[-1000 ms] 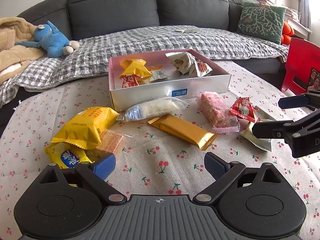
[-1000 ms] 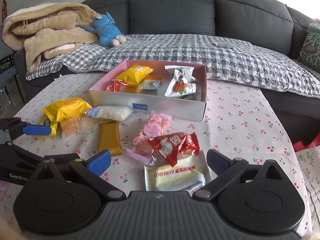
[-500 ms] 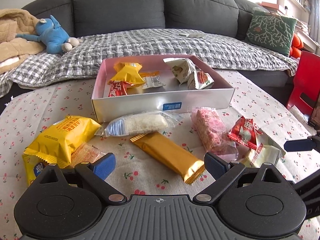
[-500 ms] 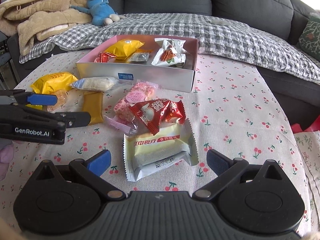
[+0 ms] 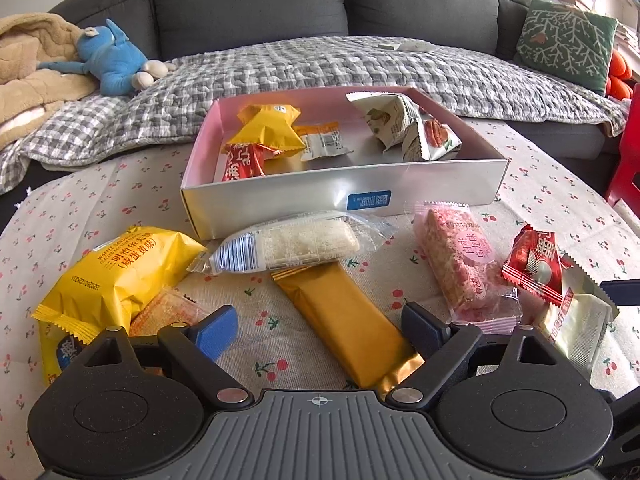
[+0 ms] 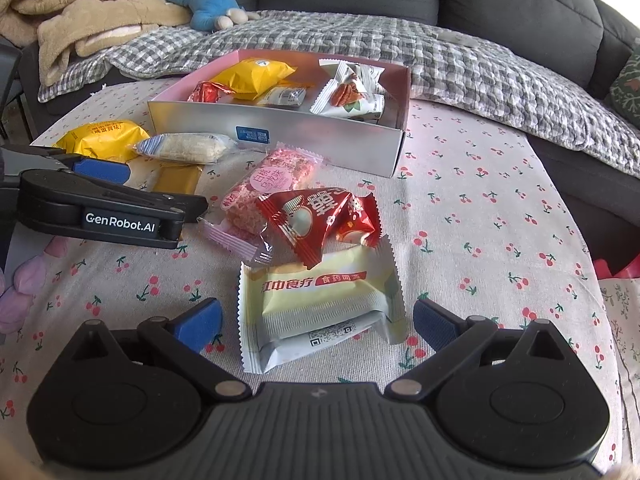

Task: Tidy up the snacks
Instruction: 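Grasp the gold bar with the left tool while the right tool grasps the white-and-green packet, then lower the gold bar and white-and-green packet into the pink box, opening both tools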

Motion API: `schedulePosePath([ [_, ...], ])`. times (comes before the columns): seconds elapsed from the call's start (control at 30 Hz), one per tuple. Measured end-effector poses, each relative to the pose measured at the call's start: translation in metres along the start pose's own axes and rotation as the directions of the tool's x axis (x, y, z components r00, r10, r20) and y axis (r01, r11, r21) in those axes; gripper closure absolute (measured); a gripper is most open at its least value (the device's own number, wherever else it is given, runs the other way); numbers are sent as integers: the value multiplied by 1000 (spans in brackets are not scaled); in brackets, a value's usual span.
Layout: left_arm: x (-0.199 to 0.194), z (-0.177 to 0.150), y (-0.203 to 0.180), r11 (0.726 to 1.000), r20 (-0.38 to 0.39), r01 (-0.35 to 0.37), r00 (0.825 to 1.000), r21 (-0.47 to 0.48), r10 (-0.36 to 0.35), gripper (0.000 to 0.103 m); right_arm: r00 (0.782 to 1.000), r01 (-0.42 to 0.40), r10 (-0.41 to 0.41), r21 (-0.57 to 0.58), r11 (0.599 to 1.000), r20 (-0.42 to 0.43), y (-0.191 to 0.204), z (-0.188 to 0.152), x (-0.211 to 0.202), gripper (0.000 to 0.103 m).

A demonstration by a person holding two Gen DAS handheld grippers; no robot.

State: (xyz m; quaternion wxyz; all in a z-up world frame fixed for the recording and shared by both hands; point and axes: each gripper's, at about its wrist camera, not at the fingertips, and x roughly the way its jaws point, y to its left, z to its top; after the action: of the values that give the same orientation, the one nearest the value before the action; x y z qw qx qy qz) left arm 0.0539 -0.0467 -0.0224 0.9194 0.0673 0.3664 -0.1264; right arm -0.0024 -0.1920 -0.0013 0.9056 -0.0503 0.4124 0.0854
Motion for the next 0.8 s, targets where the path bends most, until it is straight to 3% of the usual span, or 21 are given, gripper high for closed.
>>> schedulePosePath([
  [0.3, -12, -2, 3, 999, -30, 35, 999, 15, -35, 54, 999, -36, 36, 11, 999, 1, -7, 2, 4, 4],
  [0.5, -19, -7, 5, 998, -18, 35, 999, 42, -34, 71, 998, -62, 63, -14, 998, 11, -4, 5, 2, 22],
  [0.8, -24, -9, 13, 999, -30, 44, 999, 3, -44, 76, 997, -67, 67, -10, 998, 23, -3, 9, -1, 39],
])
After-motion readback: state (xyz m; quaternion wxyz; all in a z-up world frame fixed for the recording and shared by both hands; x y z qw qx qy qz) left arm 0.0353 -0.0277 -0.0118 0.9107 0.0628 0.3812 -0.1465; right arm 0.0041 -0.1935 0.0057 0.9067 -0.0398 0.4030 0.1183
